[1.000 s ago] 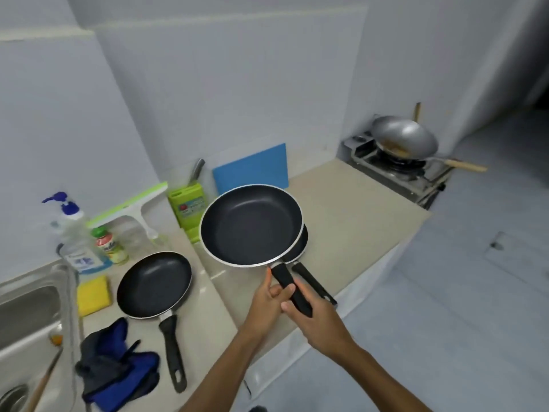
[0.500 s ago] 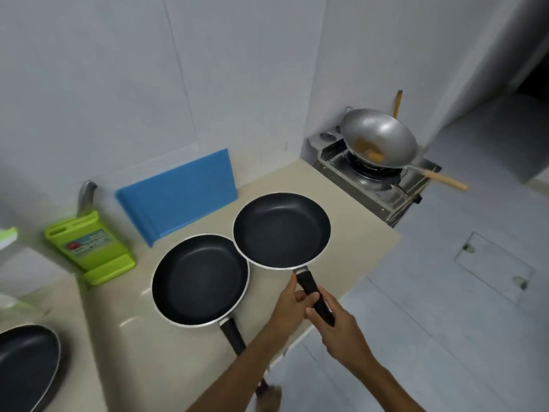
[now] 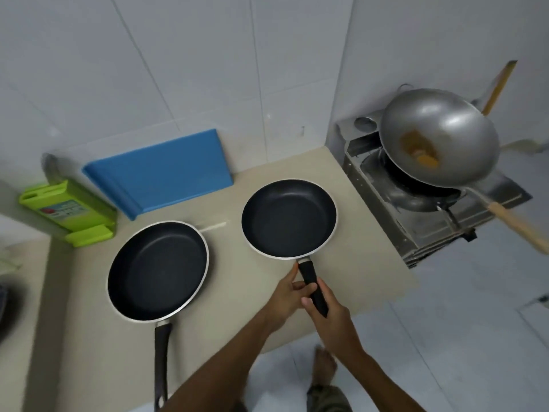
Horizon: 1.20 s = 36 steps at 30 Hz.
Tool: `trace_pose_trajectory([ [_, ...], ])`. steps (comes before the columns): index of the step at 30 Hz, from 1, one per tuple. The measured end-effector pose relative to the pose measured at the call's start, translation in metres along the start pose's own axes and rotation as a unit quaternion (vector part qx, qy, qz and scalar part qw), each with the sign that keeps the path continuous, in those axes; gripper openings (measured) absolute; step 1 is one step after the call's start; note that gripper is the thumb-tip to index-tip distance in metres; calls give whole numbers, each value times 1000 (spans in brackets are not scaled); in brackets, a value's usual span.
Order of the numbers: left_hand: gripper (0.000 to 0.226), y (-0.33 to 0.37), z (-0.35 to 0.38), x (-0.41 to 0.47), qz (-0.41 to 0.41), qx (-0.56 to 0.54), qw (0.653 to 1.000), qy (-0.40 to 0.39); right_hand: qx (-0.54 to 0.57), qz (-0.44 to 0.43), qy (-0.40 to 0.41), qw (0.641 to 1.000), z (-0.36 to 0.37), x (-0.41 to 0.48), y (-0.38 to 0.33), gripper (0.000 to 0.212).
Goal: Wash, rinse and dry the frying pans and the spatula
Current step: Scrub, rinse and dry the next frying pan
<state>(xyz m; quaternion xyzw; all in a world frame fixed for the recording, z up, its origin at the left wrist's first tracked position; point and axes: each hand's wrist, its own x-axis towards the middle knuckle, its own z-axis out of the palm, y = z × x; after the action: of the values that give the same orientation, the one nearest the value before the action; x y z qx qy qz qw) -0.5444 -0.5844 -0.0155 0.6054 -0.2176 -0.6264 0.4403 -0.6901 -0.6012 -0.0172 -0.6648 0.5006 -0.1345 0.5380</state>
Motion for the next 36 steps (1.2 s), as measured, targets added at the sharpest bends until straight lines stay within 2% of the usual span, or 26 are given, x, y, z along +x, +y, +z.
trace_pose_trajectory([
  [8, 75, 11, 42, 39, -29, -6, 998, 59, 0, 4, -60, 998, -49, 38, 25, 71],
  [21, 75, 17, 44, 75, -60, 36, 995, 64, -16, 1, -52, 998, -52, 73, 43, 65],
  [27, 85, 15, 44, 85, -81, 57, 993, 71, -34, 4, -58, 998, -53, 84, 50, 61],
  [31, 87, 11, 45, 91, -95, 50, 991, 75, -42, 21, -82, 996, -54, 91, 55, 52],
  [36, 87, 8, 47, 93, -98, 57, 991, 68, -55, 35, -113, 991, -56, 92, 60, 55],
])
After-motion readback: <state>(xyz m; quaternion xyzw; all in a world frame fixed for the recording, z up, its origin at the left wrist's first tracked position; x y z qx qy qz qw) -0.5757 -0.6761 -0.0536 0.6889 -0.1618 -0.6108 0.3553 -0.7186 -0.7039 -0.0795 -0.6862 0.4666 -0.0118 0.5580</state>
